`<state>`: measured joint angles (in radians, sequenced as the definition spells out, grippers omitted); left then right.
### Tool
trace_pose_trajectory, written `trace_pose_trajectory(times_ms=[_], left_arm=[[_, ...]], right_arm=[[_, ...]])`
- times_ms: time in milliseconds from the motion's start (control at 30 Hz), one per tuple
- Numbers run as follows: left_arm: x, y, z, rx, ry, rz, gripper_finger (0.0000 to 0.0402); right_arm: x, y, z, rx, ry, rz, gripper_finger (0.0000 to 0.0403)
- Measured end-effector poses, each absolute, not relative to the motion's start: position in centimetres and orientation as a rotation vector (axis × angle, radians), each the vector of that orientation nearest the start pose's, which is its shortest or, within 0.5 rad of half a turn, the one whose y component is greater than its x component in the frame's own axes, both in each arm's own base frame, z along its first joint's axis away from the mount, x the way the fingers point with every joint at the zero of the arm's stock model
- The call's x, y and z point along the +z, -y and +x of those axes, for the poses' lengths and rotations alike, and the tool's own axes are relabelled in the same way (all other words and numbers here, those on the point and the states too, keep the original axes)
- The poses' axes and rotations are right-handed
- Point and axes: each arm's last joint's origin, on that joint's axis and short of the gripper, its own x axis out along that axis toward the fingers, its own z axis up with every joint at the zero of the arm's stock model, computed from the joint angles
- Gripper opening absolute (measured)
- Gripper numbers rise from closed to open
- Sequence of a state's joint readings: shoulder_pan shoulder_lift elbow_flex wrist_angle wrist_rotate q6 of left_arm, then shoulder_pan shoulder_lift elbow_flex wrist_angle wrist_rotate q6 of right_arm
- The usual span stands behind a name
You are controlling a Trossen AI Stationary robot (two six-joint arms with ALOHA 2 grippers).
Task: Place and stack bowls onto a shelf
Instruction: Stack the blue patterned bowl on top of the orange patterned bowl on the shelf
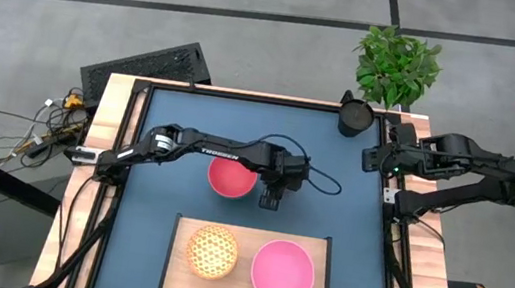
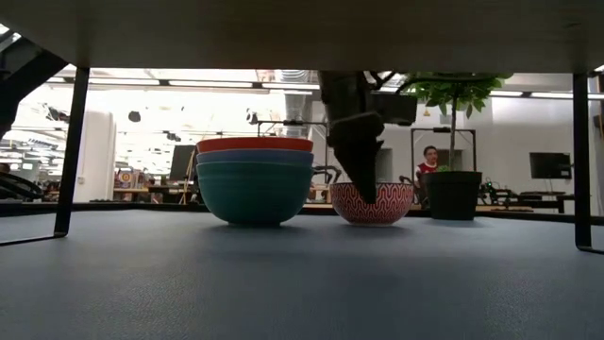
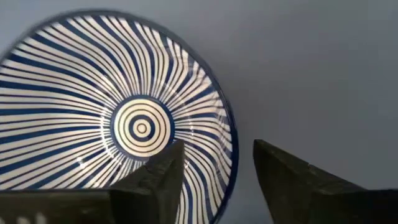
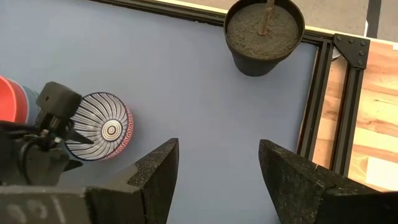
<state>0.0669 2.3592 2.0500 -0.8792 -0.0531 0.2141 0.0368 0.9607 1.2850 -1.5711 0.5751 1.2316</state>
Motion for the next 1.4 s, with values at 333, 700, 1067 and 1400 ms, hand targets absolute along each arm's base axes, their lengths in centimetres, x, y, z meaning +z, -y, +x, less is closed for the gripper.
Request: trace_pose_trajectory(times_ms=[333,700,1067,1400], left_arm=[[18.2,-3.5,49.5,-0.023,-1.18,0.196,0.0011],[19.0,-3.5,49.6,0.001,-1.173,0.156,0.0003],[23.9,-3.5,50.7,0.031,-1.027,0.103,0.0002],[28.7,-3.2,49.5,0.073,-0.976,0.05,0.0001]], right_arm=[[36.8,1.2,11.2,-1.088,-0.727,0.671,0.0249],[36.8,1.2,11.2,-1.086,-0.73,0.667,0.0249],[36.8,1.2,11.2,-1.086,-0.73,0.667,0.0249],[36.8,1.2,11.2,-1.079,-0.739,0.652,0.0249]])
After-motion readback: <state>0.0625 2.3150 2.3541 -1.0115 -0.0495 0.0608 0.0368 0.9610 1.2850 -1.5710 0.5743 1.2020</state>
